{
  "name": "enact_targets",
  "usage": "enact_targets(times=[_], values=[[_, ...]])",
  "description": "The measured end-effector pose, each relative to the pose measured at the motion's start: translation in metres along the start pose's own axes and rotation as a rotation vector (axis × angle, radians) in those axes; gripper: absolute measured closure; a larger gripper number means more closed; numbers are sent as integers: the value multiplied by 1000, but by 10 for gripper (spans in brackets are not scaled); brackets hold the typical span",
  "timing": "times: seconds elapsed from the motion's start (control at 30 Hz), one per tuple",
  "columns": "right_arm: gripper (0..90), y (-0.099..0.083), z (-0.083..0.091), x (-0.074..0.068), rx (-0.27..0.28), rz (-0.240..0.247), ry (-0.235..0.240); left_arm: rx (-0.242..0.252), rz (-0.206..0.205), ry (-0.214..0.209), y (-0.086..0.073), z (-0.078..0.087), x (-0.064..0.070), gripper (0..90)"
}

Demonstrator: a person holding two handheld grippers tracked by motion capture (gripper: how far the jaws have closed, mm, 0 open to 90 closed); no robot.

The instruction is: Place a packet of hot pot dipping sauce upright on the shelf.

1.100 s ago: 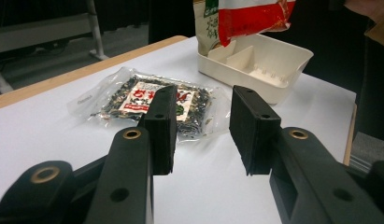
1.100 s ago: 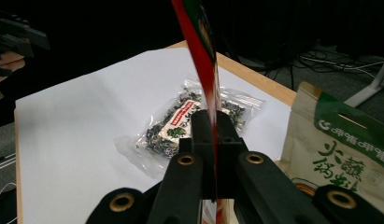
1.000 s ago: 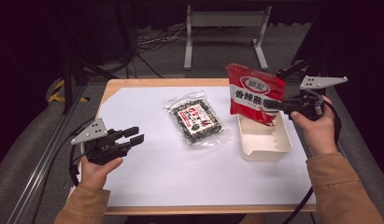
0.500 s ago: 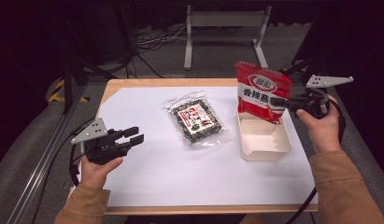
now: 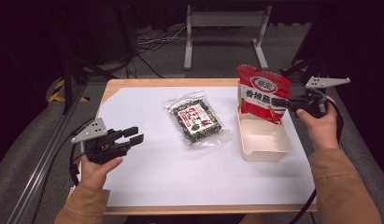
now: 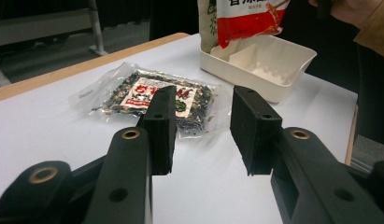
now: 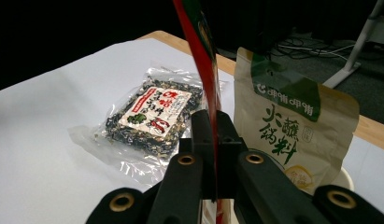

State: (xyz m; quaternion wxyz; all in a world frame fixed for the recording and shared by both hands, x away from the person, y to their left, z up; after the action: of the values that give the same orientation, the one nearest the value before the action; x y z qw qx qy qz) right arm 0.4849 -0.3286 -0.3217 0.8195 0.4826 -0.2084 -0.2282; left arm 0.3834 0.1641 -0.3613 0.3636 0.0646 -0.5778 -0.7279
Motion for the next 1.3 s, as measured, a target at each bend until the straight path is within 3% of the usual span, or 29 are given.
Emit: enact_targets(times=[0.47, 0.63, 0.97, 1.3], values=[[895, -14, -15, 6, -36, -6, -3, -2, 14, -2, -1, 0, -2, 611], [895, -17, -18, 12, -44, 6, -36, 2, 15, -1, -1, 0, -4, 607], [892, -22, -27, 21, -59, 74, -129, 1, 20, -3, -2, 0, -4, 607], [891, -30, -41, 23, -62, 77, -149, -5, 26, 0, -3, 0, -6, 607]])
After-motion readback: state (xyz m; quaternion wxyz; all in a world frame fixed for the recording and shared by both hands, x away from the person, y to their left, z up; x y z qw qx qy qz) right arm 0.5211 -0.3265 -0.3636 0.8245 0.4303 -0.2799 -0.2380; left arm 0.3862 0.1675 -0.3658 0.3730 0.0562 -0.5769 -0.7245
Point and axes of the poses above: each handheld gripper's, and its own axes: z roughly backward along the jaws, y roughly out of its top, x roughly to its right, the point moved 7 cm from there along -z, roughly forward along the jaws, and after that the axes turned 13 degrees about z, right-handed, at the moved point
